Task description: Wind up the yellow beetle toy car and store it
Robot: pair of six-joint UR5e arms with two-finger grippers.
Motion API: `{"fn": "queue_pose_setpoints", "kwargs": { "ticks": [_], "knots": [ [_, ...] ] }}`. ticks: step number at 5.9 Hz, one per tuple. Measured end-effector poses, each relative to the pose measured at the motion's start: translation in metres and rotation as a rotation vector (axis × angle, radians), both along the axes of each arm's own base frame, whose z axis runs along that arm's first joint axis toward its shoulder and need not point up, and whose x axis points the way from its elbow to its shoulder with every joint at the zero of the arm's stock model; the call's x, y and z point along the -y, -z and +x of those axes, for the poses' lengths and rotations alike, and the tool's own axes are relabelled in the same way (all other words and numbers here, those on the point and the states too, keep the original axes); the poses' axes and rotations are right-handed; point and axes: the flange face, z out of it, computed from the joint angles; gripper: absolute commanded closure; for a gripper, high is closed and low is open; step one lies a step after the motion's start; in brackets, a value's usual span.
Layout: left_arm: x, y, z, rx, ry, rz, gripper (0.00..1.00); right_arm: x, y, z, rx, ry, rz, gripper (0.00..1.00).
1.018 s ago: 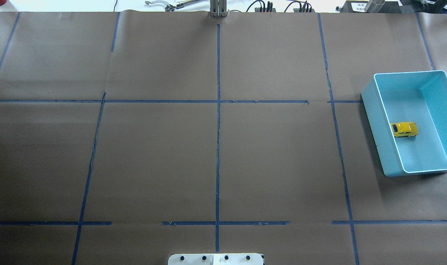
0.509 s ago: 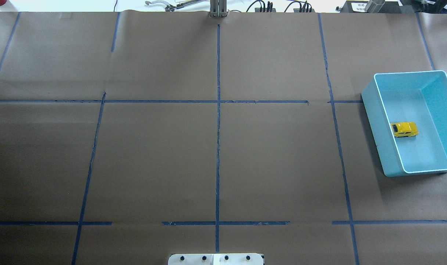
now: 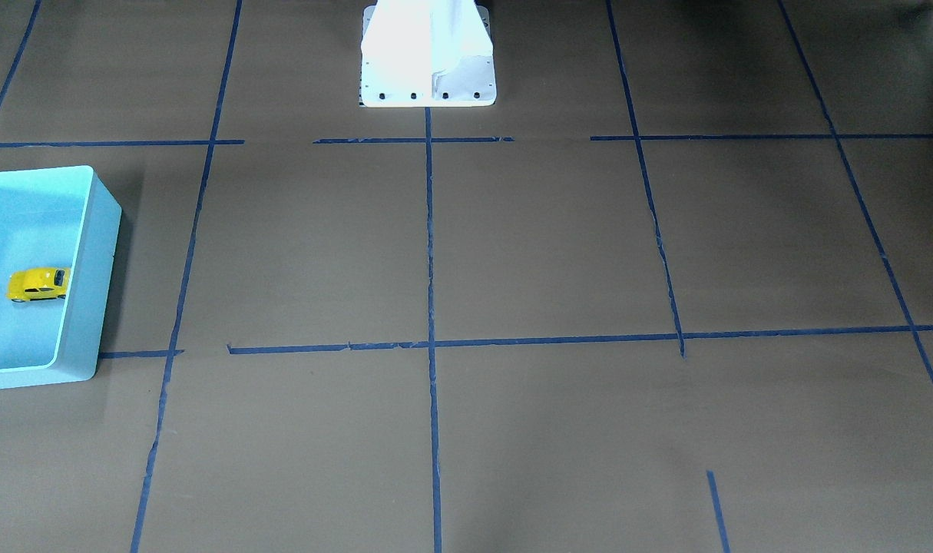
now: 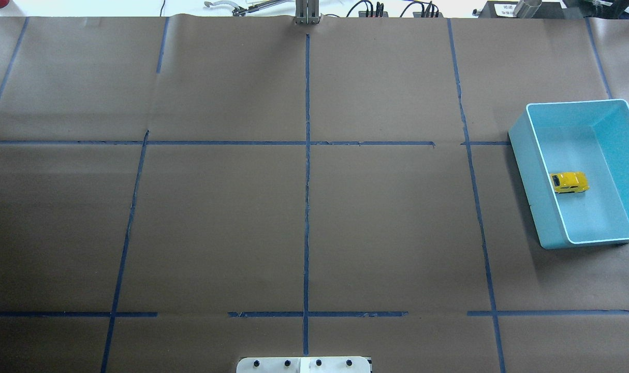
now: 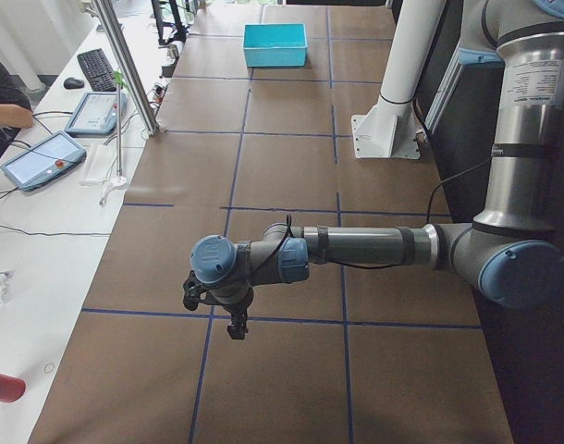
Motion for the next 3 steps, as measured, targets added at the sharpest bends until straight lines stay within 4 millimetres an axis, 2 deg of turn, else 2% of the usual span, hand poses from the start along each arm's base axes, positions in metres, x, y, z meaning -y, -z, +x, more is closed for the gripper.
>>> {"fn": "queue_pose_setpoints", "kwargs": {
  "ticks": [1, 3],
  "knots": [
    [0.0011, 0.0001, -0.0014, 0.020, -0.003, 0.004, 0.00, 0.0029, 0.0058, -0.0070, -0.006, 0.011, 0.013, 0.00],
    [0.0027, 0.0003, -0.0035, 0.049, -0.010, 0.011, 0.00, -0.0037, 0.0088, -0.0139, -0.003, 0.017, 0.066, 0.00]
  ]
}}
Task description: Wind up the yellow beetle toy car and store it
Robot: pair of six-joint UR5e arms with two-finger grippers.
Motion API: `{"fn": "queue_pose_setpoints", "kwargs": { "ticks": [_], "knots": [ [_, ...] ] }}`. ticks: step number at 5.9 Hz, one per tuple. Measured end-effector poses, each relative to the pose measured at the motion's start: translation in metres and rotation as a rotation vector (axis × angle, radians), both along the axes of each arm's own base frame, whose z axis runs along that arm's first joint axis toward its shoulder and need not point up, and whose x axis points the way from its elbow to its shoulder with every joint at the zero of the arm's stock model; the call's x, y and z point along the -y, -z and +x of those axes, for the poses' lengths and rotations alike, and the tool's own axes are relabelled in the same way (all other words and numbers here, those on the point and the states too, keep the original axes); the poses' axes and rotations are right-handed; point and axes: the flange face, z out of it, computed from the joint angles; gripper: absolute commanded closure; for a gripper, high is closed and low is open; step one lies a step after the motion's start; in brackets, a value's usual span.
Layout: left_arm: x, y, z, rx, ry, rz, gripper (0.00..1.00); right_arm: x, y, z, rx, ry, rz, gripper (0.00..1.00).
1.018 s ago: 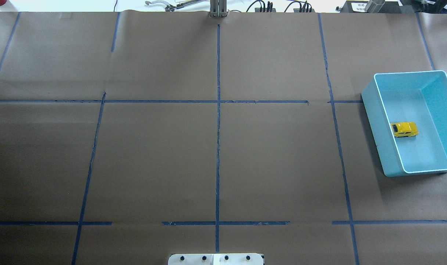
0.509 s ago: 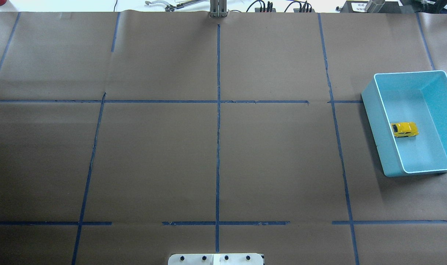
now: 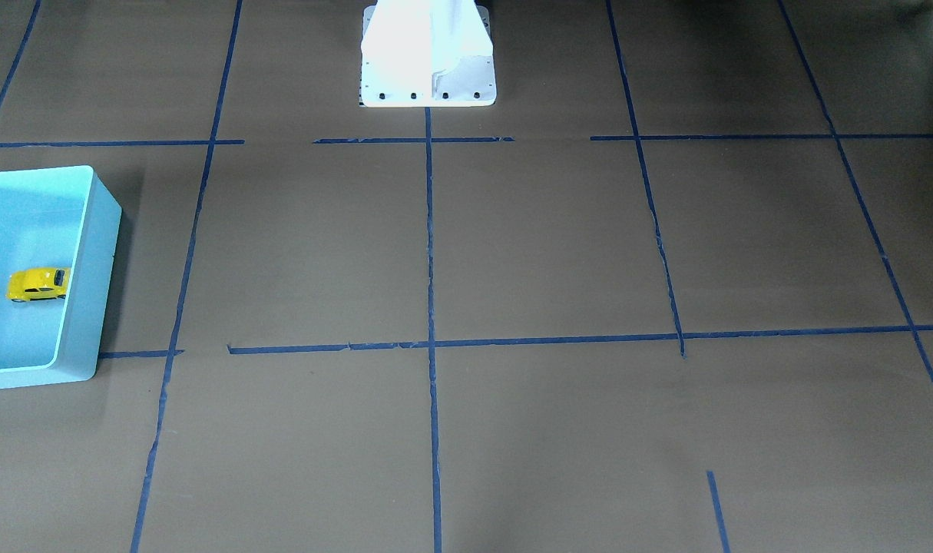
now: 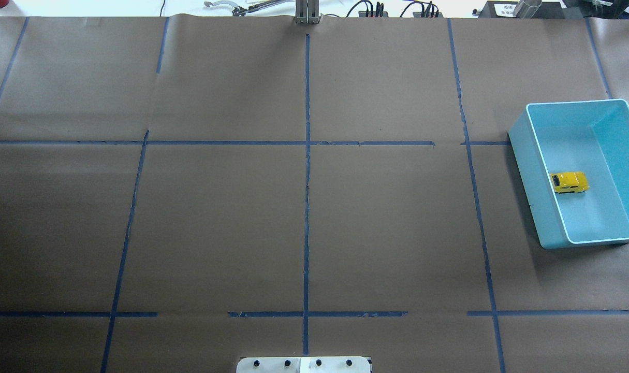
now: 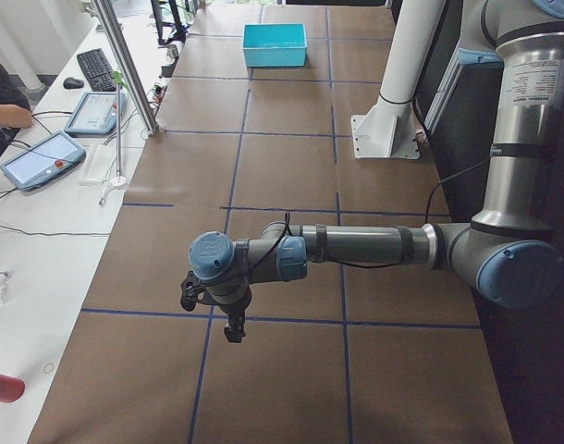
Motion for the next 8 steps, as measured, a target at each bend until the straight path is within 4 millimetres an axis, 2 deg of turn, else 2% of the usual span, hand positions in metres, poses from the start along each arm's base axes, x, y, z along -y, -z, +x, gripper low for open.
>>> {"fn": "queue_pose_setpoints", "kwargs": {
  "ticks": [3, 8],
  "knots": [
    [0.000, 0.000, 0.000, 0.003, -0.001, 0.001, 0.00, -0.014, -0.003, -0.001, 0.003, 0.000, 0.006, 0.00],
    [-0.004, -0.003, 0.000, -0.002, 0.002, -0.008, 0.00, -0.020, -0.007, -0.002, 0.022, 0.002, -0.004, 0.00]
  ]
}}
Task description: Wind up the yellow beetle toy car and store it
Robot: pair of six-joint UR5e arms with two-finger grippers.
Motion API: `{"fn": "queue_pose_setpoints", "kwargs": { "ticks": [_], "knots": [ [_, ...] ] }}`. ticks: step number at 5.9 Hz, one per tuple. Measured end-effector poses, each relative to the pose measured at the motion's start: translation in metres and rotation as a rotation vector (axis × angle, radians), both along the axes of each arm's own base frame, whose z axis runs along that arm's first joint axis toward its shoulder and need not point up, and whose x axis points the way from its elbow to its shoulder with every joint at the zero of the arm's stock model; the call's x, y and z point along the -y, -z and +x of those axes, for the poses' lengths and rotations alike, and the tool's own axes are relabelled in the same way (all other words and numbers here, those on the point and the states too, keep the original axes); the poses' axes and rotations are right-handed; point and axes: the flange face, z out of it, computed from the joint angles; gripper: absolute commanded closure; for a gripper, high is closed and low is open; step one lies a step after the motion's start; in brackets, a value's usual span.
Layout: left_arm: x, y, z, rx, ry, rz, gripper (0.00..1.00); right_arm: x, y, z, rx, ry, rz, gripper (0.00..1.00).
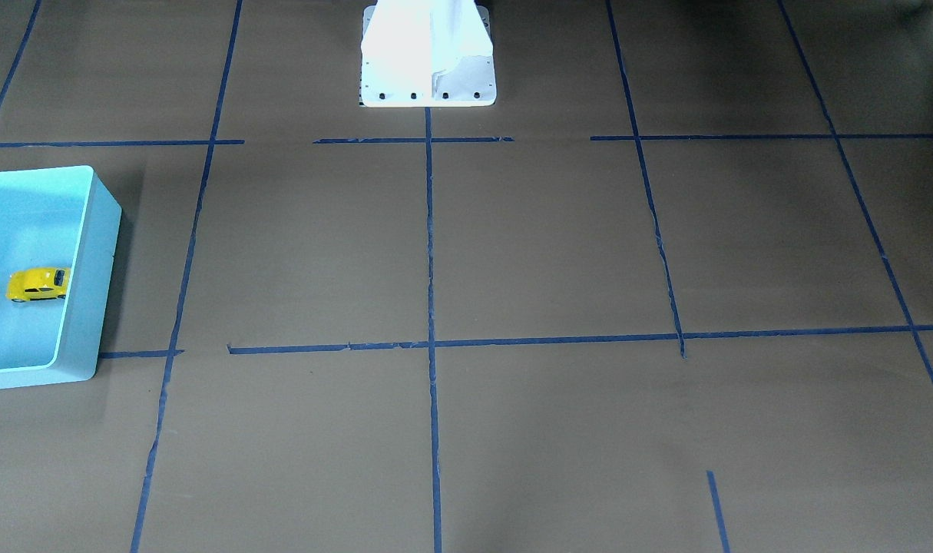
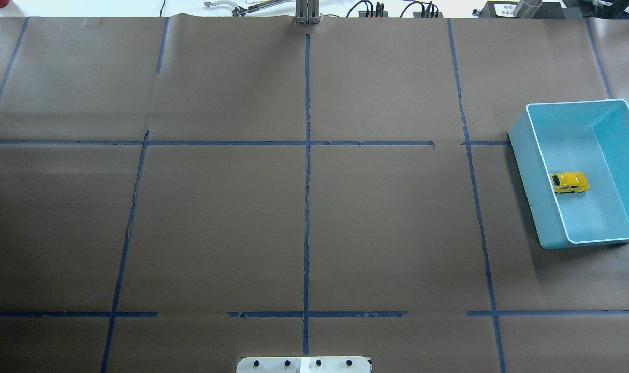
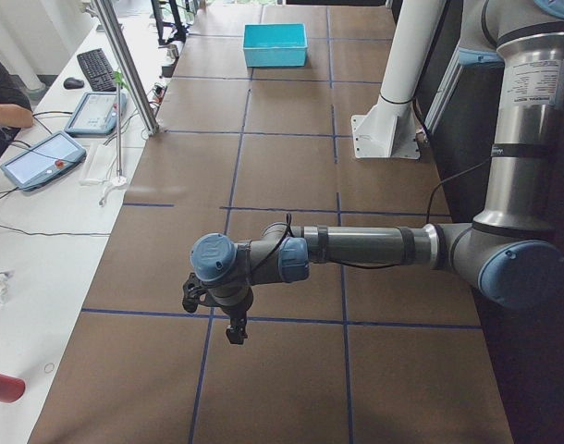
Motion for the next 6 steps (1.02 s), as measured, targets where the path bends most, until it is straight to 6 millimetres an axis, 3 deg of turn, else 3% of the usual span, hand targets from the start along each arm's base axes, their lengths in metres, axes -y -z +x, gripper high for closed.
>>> {"fn": "queue_pose_setpoints", "kwargs": {
  "ticks": [6],
  "knots": [
    [0.0036, 0.0048, -0.0003, 0.008, 0.050, -0.040, 0.00, -0.0028, 0.0009, -0.0001, 0.000, 0.000, -0.004, 0.00]
  ]
}}
